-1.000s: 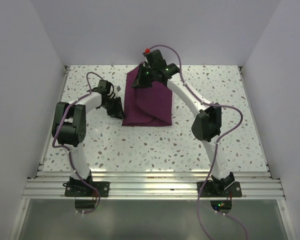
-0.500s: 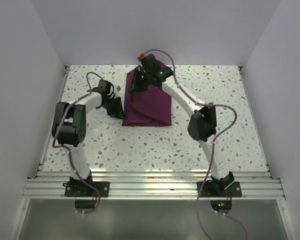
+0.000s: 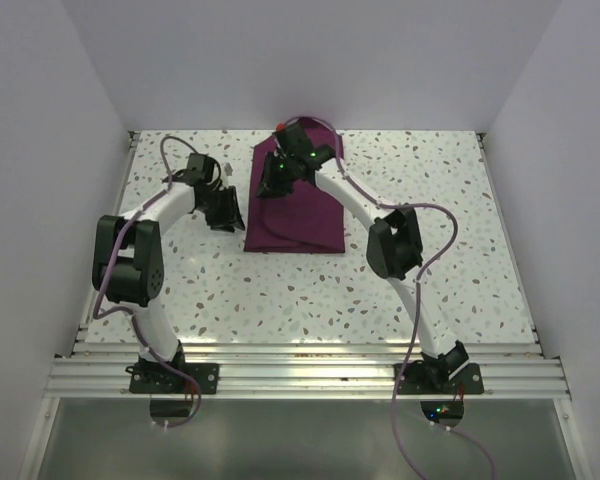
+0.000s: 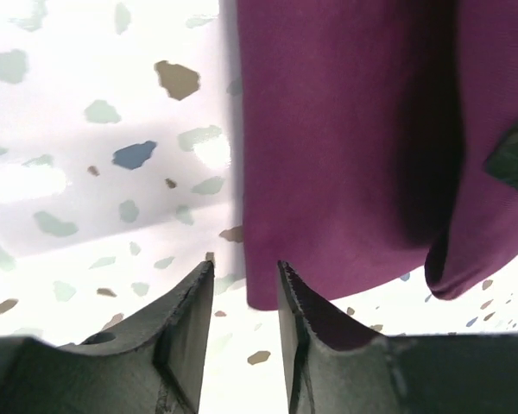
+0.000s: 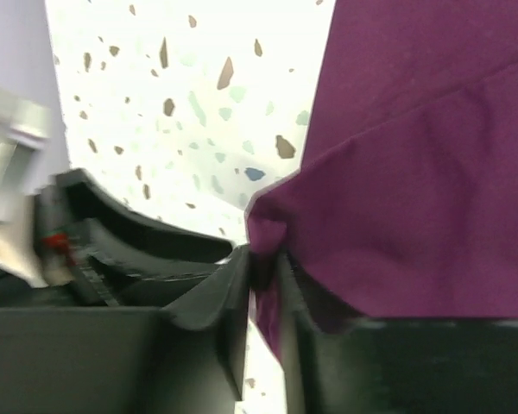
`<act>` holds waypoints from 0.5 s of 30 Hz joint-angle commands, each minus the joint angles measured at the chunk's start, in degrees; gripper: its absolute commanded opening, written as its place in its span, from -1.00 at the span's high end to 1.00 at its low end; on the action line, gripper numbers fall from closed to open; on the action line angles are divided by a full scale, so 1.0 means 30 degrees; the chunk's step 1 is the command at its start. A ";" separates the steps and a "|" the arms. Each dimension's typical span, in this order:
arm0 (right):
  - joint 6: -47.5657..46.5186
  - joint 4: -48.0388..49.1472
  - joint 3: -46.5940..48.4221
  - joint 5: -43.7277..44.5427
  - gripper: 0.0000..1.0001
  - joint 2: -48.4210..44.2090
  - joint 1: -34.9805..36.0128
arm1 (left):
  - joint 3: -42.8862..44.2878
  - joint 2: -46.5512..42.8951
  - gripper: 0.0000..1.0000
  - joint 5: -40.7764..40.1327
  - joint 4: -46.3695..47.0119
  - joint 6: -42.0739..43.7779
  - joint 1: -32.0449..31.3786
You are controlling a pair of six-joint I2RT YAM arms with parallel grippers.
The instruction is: Prepare the surgical pack
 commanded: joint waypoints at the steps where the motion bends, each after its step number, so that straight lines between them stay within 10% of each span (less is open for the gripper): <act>1: 0.0033 0.0417 0.1224 -0.0632 0.50 0.0348 0.0207 | 0.0186 -0.1046 0.20 -0.0572 -0.0729 -0.0221 0.0698; 6: -0.1253 -0.1078 0.1785 -0.0106 -0.03 -0.0203 -0.0085 | 0.0859 -0.1193 0.08 0.0743 -0.0759 -0.0017 0.1868; 15: -0.3277 -0.1694 -0.4822 -0.0686 0.06 -0.4452 -0.2252 | 0.0744 -0.0227 0.03 0.5898 0.1815 -0.1445 0.2721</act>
